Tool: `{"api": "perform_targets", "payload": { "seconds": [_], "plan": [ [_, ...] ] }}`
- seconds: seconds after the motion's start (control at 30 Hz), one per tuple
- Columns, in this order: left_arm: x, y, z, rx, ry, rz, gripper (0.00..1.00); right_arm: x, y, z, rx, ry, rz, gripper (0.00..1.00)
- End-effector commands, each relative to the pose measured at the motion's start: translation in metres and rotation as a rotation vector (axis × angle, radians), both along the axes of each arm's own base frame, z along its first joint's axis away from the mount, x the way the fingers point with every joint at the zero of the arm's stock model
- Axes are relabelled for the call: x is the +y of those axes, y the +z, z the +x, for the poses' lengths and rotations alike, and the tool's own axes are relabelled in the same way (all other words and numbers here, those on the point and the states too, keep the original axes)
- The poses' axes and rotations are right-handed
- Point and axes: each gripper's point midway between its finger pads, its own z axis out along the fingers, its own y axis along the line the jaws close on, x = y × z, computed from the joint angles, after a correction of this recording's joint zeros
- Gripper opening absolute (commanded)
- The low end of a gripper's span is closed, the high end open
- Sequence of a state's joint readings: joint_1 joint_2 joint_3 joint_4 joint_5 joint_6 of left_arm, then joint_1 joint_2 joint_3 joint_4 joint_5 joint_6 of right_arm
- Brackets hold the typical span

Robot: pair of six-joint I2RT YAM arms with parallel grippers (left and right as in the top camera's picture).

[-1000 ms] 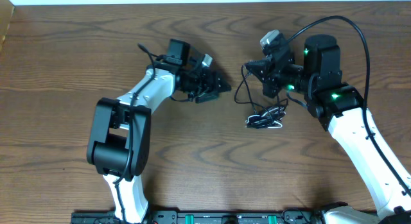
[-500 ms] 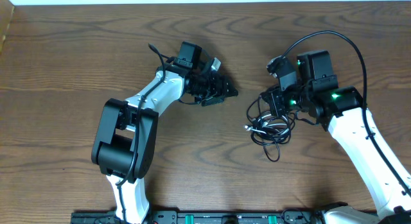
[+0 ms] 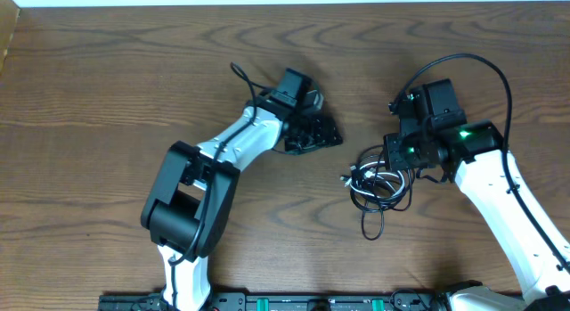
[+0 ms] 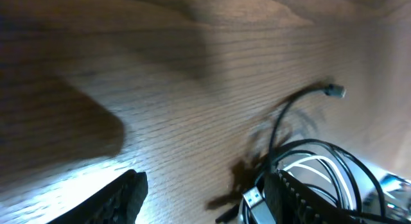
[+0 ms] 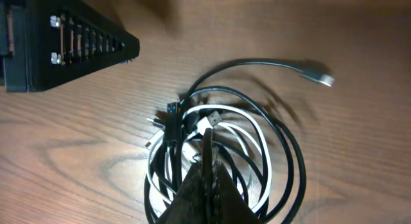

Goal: Untangle cables

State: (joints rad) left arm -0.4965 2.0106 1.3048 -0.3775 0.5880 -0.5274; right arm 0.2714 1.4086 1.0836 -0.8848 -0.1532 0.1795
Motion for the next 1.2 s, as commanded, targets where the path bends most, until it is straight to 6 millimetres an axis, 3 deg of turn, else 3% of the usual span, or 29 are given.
{"api": "perform_targets", "payload": {
  "seconds": [0.0, 0.3, 0.63, 0.77, 1.0, 1.17],
  "plan": [
    [-0.002, -0.007, 0.007, -0.048, 0.014, 0.069, 0.63, -0.008, -0.017, -0.007, 0.037, -0.061, -0.015, 0.01],
    [-0.021, -0.008, -0.007, -0.116, -0.104, 0.085, 0.59, -0.013, -0.054, -0.028, 0.119, -0.152, -0.008, 0.01],
    [-0.022, -0.007, -0.009, -0.174, -0.2, 0.084, 0.55, -0.017, -0.076, -0.045, 0.166, -0.161, -0.019, 0.01],
    [-0.022, 0.005, -0.008, -0.191, -0.266, 0.103, 0.55, -0.017, -0.082, -0.046, 0.168, -0.187, -0.01, 0.01],
    [-0.014, 0.051, -0.021, -0.158, -0.429, 0.164, 0.56, -0.017, -0.081, -0.045, 0.161, -0.187, -0.008, 0.01],
    [-0.003, 0.044, -0.049, -0.043, -0.458, 0.204, 0.64, -0.017, -0.081, -0.045, 0.161, -0.187, -0.008, 0.01]
  ]
}}
